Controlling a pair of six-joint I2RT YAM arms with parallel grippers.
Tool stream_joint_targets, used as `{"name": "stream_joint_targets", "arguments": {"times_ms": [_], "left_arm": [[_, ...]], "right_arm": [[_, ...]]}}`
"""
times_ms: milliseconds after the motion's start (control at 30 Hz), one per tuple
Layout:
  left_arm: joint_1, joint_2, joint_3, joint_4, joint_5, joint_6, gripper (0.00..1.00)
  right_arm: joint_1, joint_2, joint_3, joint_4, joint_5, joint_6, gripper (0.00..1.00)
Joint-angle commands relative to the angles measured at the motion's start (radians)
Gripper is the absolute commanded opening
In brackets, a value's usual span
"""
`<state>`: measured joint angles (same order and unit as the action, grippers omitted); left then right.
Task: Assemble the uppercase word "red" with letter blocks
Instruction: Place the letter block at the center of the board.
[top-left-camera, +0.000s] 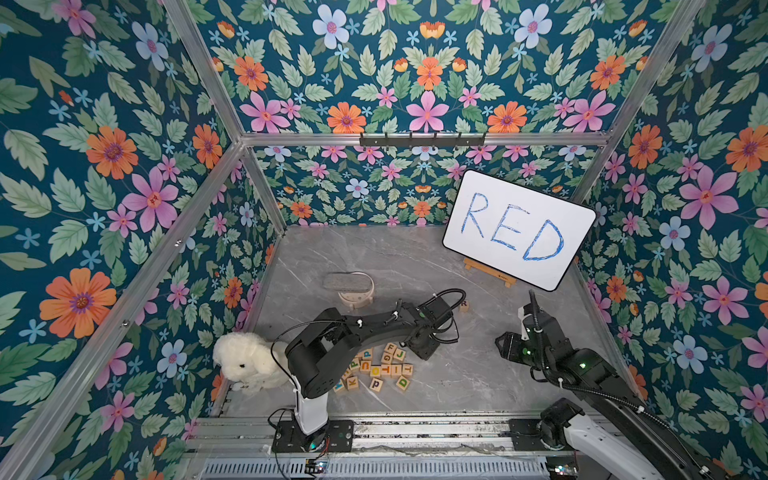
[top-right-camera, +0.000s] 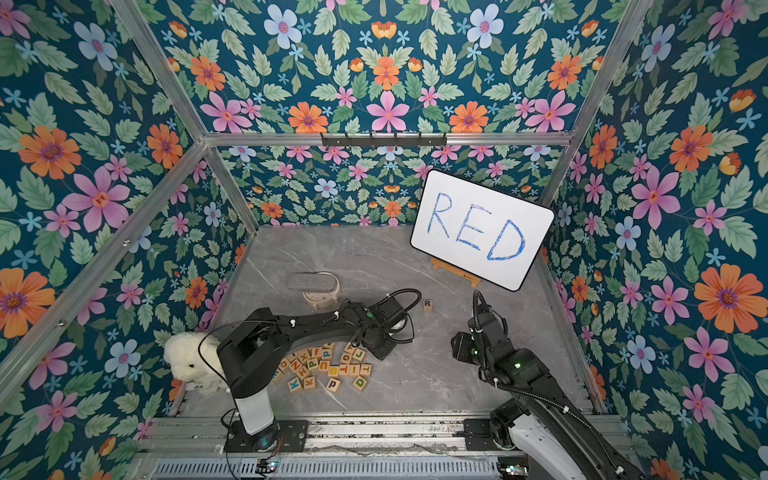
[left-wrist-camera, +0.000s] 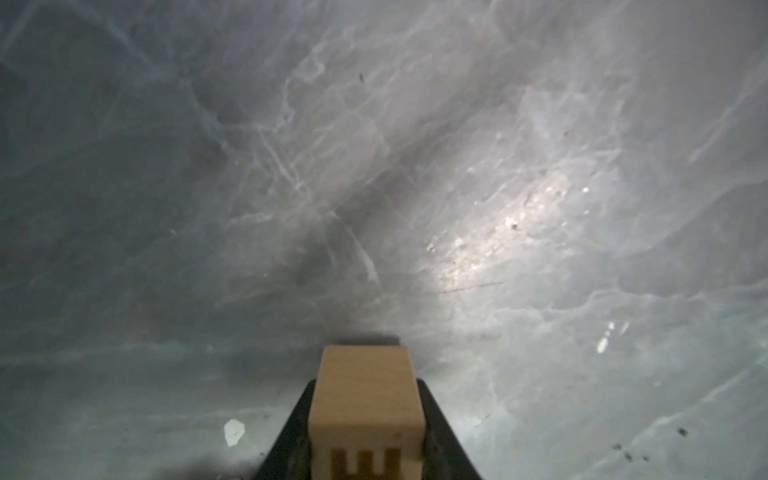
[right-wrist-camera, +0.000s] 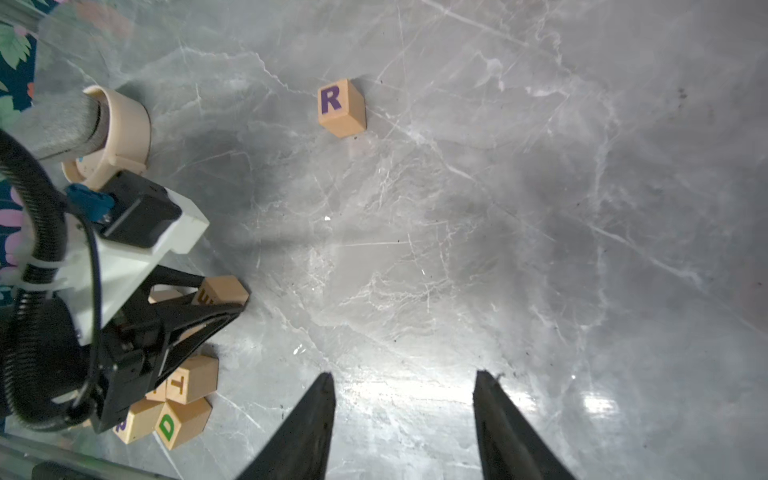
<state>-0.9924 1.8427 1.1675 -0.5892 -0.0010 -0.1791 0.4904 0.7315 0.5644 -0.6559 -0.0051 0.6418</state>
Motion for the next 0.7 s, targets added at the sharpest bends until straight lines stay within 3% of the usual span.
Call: {"name": "stream_joint_targets", "arguments": {"times_ms": [0,100,167,367,567,667], "left_arm": [[-0.001,0.012,-0.001,0.029,-0.022,0.0,0.0],[-0.002,0.022,-0.017,0.025,-0.038,-0.001,0.0],[-0.001,0.008,-0.048,0.049,-0.037,-0.009,0.08],[-0.001,-0.019,-0.062,0.074,-0.017,-0.023,0.4],[0.001,-0.097,-0.008,0.048,-0.05,-0.024,0.62],[0.008,-0.146,0.011,0.026,-0.066,-0.041,0.67]], "right_arm": [[0.01,0.046,-0.007,0.018,-0.039,-0.014,0.57],[0.061,0.078,-0.009,0.043,0.002,-0.027,0.59],[0.11,0.121,0.006,0.041,0.052,-0.038,0.6],[0.194,0.212,0.015,0.134,0.029,-0.093,0.67],[0.217,0.239,0.015,0.188,0.005,-0.118,0.69],[0.242,0.24,0.005,0.218,0.007,-0.129,0.7]]}}
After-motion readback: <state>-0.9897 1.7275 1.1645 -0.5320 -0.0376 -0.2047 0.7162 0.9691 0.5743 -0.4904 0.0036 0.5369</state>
